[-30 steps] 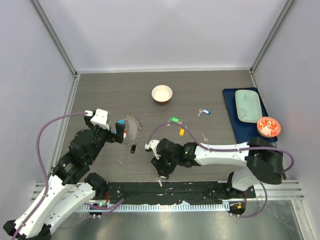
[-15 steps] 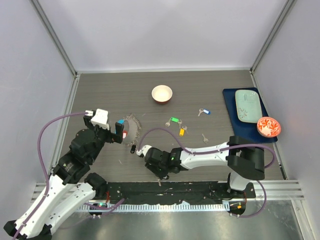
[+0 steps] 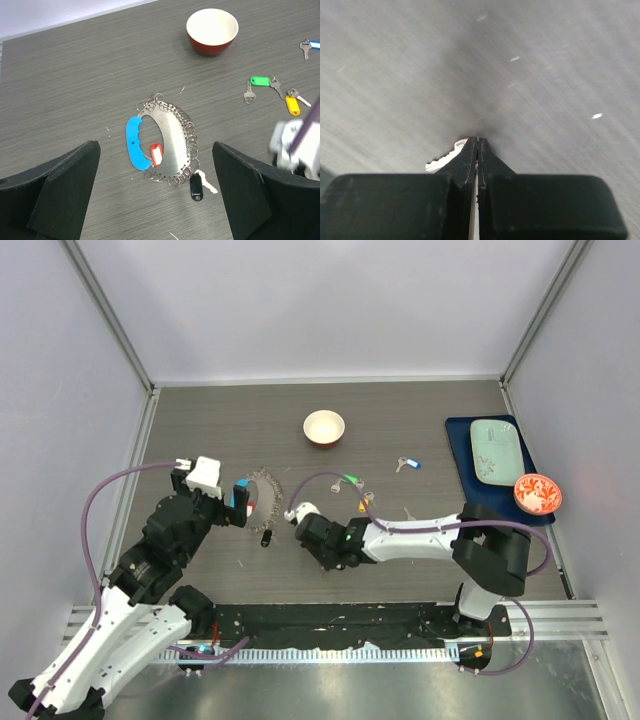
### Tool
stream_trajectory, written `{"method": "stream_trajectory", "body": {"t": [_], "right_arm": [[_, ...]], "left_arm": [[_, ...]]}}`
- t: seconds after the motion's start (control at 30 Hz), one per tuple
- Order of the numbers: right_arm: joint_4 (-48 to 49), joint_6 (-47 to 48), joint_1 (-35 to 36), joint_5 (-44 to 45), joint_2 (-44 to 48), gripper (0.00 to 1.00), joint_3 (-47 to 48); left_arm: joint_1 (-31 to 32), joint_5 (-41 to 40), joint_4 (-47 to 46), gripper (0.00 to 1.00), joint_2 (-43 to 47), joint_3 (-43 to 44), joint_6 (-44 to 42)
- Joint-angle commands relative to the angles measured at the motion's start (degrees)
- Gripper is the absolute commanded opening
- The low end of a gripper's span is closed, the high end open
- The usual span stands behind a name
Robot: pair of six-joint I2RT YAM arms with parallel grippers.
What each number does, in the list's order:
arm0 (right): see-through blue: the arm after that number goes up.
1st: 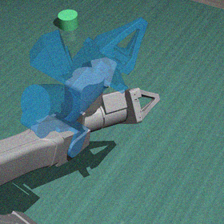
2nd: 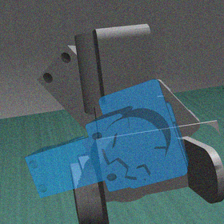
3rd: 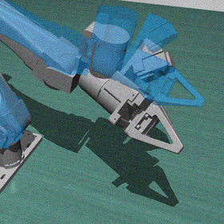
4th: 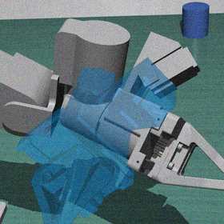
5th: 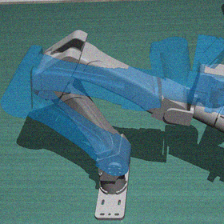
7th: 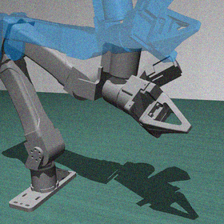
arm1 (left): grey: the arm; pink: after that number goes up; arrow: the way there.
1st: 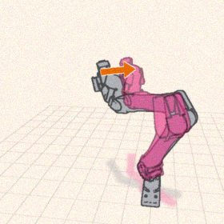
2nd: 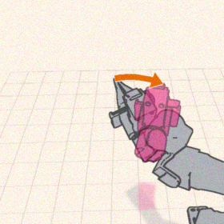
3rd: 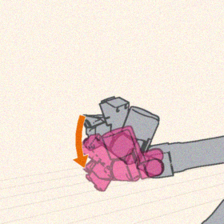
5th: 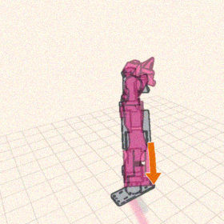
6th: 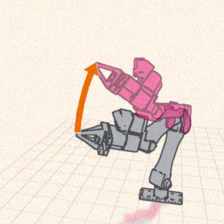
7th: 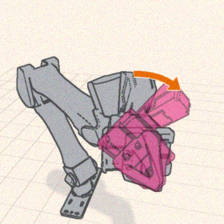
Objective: Put the keys on the keyring
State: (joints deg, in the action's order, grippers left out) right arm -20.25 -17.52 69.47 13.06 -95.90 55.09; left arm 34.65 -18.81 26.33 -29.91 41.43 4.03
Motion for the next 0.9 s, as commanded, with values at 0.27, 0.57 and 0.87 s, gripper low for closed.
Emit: {"method": "stream_trajectory", "body": {"t": [0.27, 0.57, 0.87], "right_arm": [[3.8, 0.1, -11.3, 3.7, -3.1, 0.34, 4.1], [4.3, -1.5, -14.2, -4.9, 5.5, 0.53, -0.1], [5.2, -2.5, -16.5, -13.6, 10.6, 0.53, -8.2]], "left_arm": [[-0.6, 2.0, 0.0, 1.0, -1.6, 0.3, -0.7], [-1.1, 3.3, 0.2, 1.0, -1.7, 0.5, -0.7], [-1.4, 4.2, 0.4, 0.99, -1.7, 0.6, -0.7]]}}
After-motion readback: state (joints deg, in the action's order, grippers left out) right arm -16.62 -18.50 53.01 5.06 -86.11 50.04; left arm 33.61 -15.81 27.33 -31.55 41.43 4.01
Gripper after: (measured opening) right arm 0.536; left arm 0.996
